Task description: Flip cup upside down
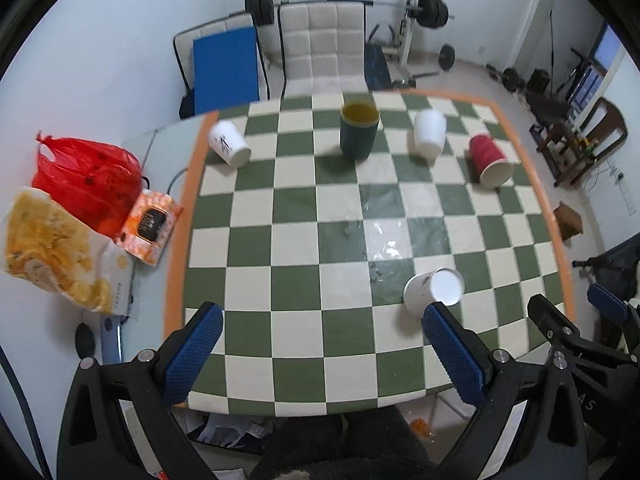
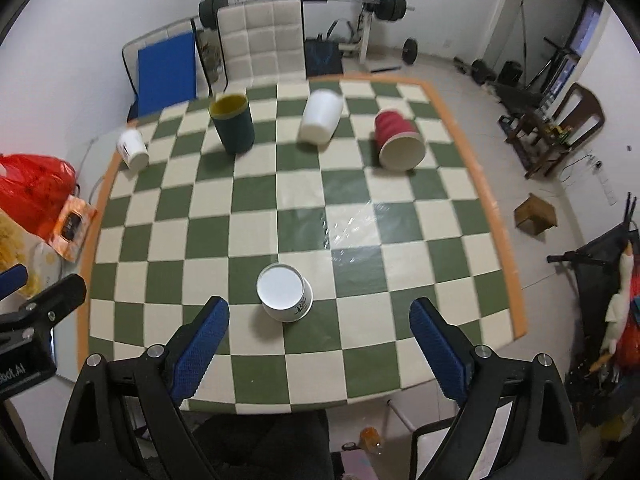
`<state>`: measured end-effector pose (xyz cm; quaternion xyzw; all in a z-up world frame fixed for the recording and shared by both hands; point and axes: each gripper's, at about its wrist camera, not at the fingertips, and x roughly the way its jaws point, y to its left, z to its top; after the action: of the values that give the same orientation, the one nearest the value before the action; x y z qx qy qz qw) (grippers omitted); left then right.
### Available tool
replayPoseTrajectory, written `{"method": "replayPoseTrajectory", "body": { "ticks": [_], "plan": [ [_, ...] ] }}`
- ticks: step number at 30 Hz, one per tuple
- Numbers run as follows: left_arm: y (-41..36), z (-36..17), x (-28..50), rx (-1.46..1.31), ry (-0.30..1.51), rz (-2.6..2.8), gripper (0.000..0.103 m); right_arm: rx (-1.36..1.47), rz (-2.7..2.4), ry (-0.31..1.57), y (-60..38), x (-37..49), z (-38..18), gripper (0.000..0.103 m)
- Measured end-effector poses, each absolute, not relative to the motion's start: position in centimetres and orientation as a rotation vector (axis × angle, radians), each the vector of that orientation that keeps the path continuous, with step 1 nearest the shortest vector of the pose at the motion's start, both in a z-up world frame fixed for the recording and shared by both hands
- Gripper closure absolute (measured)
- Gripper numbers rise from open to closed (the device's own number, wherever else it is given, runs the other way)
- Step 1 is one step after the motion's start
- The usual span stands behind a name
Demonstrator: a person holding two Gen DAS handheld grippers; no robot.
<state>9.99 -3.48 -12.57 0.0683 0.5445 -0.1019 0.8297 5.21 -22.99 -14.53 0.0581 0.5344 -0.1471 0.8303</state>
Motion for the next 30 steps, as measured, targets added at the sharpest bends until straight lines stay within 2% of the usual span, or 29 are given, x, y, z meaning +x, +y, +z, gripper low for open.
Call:
{"method": "replayPoseTrajectory", "body": {
  "ticks": [9, 17, 30],
  "plan": [
    [-1.5, -4.6, 6.3, 0.118, 1.066, -0.221, 0.0, 0.104, -0.315, 1.033, -20.5, 0.2, -4.3, 0.009],
    [-1.5, -1.1, 3.9, 0.092, 1.061, -0.213, 0.0, 0.11, -0.311, 0.967, -20.7, -2.6, 2.0, 0.009],
    [-2.7, 0.9, 2.1, 0.095, 1.031, -0.193, 0.0, 0.079, -0.28, 0.973, -21.5, -4.4, 4.1, 0.006]
  ]
}}
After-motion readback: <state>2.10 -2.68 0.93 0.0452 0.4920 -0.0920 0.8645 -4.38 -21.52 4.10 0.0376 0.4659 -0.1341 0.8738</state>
